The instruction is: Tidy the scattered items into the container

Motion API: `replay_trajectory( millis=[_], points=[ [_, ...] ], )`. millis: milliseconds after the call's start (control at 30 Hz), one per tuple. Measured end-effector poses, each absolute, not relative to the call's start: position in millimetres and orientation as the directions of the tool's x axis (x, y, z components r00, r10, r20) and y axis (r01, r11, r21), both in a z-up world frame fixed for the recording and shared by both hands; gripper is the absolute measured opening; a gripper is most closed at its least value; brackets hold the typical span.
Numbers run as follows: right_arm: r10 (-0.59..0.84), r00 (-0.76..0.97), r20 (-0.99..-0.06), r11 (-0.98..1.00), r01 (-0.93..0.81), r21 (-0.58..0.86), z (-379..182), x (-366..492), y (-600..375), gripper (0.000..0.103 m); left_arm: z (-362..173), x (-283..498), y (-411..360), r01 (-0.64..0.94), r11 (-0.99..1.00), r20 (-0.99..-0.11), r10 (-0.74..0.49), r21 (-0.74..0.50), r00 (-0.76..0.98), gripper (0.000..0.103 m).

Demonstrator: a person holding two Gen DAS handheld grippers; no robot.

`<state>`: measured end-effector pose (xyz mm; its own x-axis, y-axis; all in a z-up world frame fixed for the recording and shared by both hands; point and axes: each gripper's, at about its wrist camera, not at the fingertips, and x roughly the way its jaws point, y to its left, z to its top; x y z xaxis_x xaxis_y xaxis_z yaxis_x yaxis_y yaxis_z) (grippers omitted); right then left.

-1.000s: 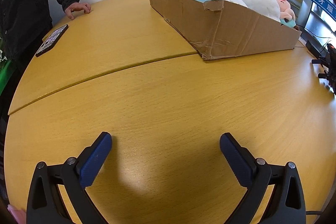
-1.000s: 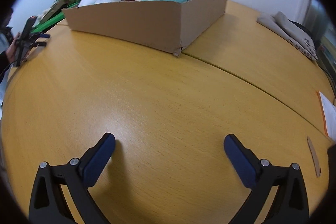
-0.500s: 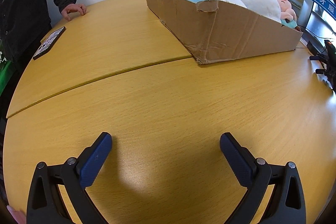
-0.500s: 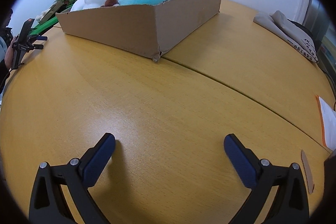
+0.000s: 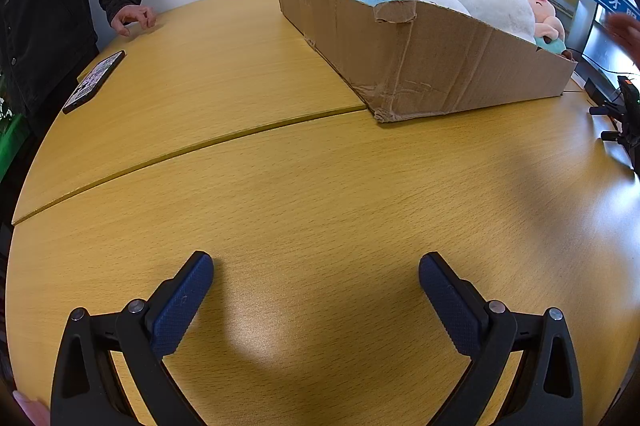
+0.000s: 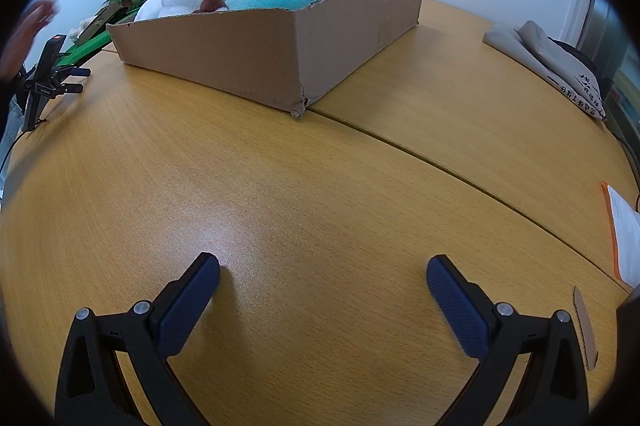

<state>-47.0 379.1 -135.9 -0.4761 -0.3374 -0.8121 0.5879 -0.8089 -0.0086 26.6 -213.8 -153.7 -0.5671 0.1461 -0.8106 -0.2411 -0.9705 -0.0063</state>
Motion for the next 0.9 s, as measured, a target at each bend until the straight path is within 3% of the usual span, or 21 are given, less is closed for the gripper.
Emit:
replay_trajectory(
  millis=[900],
  points=[
    [-0.337, -0.475, -0.813, -0.809, 0.588, -0.009, -135.9, -47.8, 378.1, 0.103, -154.1, 31.2, -207.7, -0.238, -0.971, -0.809, 0.144, -0.005, -0.57, 0.103]
  ],
)
